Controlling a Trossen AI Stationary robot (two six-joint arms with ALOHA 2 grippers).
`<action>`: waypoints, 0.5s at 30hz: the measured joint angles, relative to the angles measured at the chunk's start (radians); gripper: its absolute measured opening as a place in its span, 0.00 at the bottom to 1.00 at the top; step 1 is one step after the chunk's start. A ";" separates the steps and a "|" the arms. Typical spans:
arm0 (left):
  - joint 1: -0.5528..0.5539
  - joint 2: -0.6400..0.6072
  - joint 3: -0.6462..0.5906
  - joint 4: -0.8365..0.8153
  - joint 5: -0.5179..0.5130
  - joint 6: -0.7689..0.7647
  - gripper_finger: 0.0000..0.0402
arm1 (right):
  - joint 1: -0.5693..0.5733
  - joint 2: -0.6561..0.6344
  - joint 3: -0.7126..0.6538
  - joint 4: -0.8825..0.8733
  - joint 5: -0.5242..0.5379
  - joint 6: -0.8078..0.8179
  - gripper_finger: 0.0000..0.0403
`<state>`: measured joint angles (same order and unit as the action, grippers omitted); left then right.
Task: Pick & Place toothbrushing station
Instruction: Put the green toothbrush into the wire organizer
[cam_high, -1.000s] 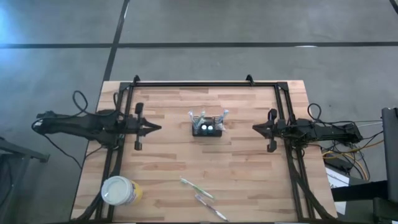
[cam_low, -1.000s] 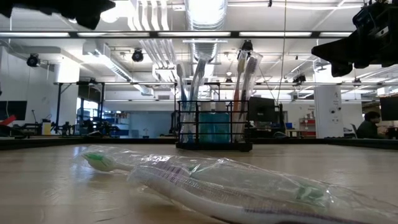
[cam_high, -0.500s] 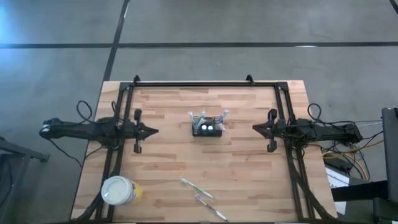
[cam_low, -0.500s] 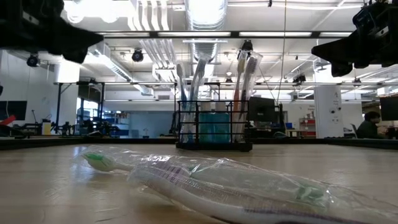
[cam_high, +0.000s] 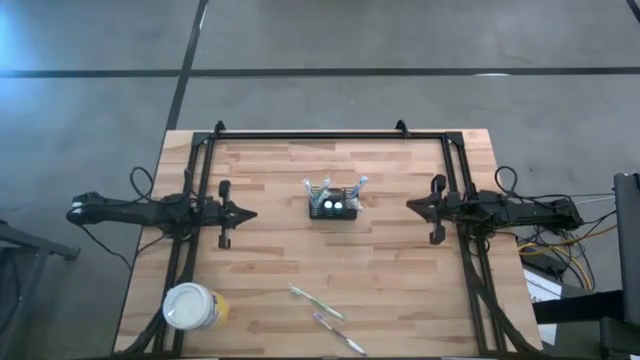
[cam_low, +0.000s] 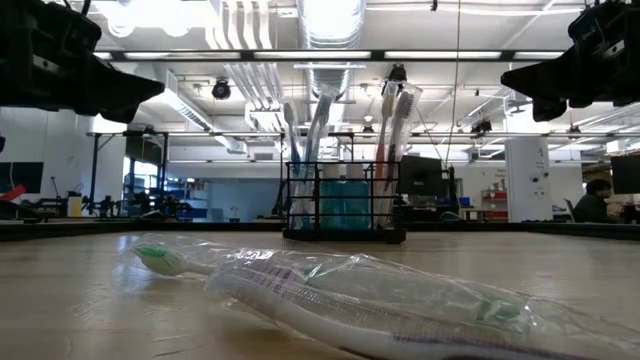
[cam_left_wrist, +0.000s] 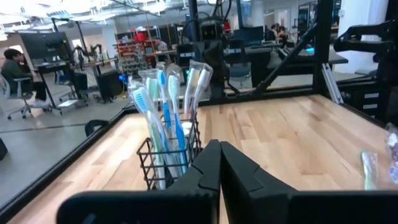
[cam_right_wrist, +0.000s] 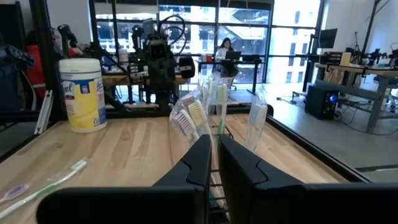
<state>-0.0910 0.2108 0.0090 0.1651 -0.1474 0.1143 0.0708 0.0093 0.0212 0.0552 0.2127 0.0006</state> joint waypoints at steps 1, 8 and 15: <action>0.000 -0.001 0.000 -0.001 0.000 -0.002 0.01 | 0.000 0.000 0.000 0.005 0.000 -0.002 0.07; 0.000 -0.001 0.000 0.000 0.000 -0.008 0.01 | 0.000 0.001 0.000 0.064 0.001 -0.009 0.07; 0.000 -0.001 -0.001 -0.002 0.000 -0.009 0.01 | 0.002 0.098 0.056 0.101 0.013 0.066 0.07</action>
<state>-0.0910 0.2096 0.0082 0.1627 -0.1474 0.1055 0.0723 0.1073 0.0767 0.1558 0.2252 0.0662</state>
